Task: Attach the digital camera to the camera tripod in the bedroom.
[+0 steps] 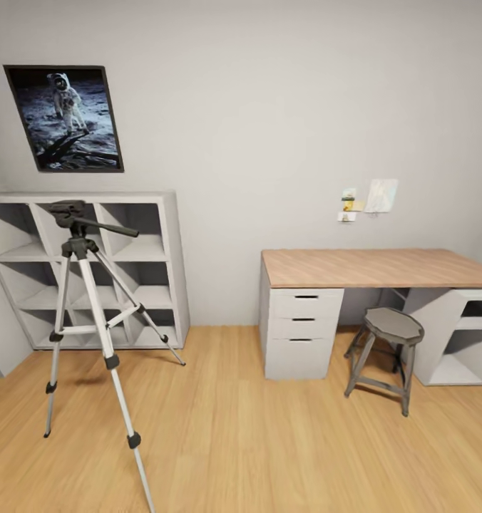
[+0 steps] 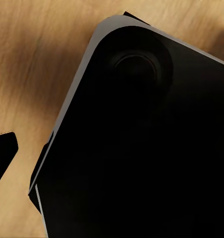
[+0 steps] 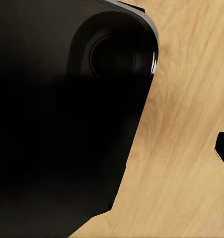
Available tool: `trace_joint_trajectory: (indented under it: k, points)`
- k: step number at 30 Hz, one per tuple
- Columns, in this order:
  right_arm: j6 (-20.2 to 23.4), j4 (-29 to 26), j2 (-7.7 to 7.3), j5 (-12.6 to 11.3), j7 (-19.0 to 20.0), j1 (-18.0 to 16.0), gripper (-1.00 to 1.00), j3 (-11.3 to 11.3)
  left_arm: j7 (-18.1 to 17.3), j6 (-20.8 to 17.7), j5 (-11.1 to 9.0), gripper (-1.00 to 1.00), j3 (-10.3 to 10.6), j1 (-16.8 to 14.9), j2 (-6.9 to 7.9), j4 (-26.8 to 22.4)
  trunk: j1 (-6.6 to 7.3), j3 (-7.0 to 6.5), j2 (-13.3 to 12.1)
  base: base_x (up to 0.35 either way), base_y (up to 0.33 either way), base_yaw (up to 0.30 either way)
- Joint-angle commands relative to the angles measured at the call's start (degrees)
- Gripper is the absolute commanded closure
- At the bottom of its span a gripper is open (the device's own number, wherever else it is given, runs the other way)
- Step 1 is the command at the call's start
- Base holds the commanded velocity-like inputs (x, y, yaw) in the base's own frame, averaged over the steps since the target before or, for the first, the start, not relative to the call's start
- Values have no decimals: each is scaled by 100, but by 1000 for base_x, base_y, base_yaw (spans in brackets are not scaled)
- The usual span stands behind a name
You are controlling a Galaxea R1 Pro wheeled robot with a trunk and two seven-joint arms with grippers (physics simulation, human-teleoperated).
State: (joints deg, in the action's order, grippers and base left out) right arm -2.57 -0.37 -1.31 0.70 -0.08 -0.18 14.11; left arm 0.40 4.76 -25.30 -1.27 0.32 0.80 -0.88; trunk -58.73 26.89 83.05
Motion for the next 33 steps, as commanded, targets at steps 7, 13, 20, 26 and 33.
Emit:
trace_joint_trajectory:
  k: [7, 13, 20, 26, 33]
  points:
    - [-15, 2, -1, 4, -1, -2, -100, 21, 13, 6, -10, -100, -15, 3, -25, -9, 0, 4, 2, 0, 0, 278]
    - [-15, 2, -1, 5, -1, -2, -100, 21, 13, 7, -10, -100, -14, 3, -27, -9, 0, 4, 2, 0, 0, 278]
    - [-15, 2, -1, 8, -1, -2, -100, 21, 12, 5, -10, -100, -14, 3, -24, -9, 0, 4, 2, 0, 0, 278]
    - [-15, 2, -1, 5, -1, -4, -100, 21, 13, 2, -10, -100, -14, 3, -21, -9, 0, 4, 2, 0, 0, 278]
    - [-15, 2, -1, 5, -1, -3, -100, 21, 13, 1, -10, -100, -14, 3, -19, -9, 0, 4, 2, 0, 0, 278]
